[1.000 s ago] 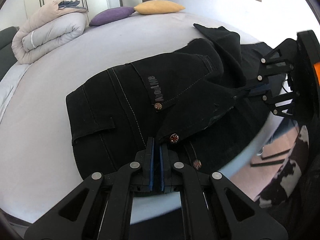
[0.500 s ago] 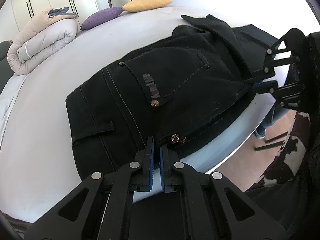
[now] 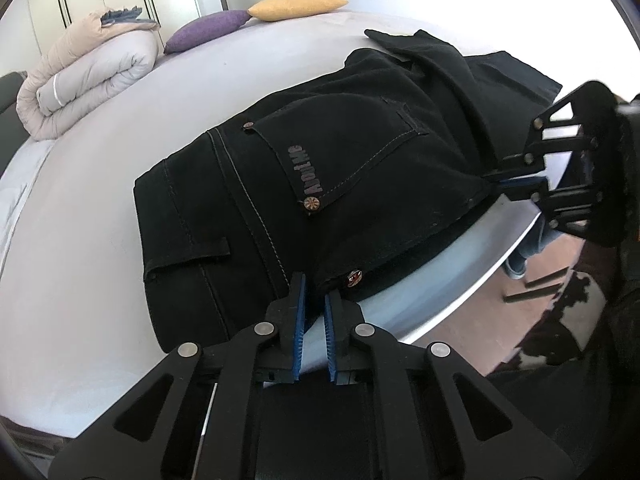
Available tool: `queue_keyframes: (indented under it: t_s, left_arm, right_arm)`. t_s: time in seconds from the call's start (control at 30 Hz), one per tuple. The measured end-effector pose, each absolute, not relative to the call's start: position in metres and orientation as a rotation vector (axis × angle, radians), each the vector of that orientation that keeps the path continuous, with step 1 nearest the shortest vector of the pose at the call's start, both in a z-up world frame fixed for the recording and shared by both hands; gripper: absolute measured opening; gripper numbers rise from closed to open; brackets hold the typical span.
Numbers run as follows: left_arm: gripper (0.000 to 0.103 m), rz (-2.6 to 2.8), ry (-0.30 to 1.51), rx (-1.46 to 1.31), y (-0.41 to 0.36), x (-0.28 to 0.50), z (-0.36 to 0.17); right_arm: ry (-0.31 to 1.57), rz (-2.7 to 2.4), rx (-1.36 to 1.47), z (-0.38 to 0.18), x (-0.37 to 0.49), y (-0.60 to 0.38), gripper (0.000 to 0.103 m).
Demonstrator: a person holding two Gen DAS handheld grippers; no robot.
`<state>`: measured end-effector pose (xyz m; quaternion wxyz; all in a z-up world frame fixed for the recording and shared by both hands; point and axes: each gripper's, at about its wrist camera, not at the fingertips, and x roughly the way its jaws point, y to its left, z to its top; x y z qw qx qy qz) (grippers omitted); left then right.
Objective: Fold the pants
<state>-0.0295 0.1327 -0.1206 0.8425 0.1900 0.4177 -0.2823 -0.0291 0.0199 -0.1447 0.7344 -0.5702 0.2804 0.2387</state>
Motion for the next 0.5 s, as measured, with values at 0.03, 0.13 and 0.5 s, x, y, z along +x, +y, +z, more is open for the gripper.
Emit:
queue_keyframes:
  t_s: [0.03, 0.13, 0.5]
  left_arm:
    - [0.010, -0.600, 0.895, 0.395, 0.133, -0.029, -0.118]
    - [0.014, -0.607, 0.934, 0.402, 0.132, -0.028, -0.112]
    - [0.027, -0.542, 1.001, 0.378, 0.155, -0.019, -0.098]
  right_arm:
    - [0.612, 0.523, -1.259, -0.145, -0.030, 0.020, 0.006]
    - [0.612, 0.513, -1.278, -0.148, -0.031, 0.021, 0.007]
    - [0.650, 0.495, -1.229, -0.145, -0.026, 0.022, 0.008]
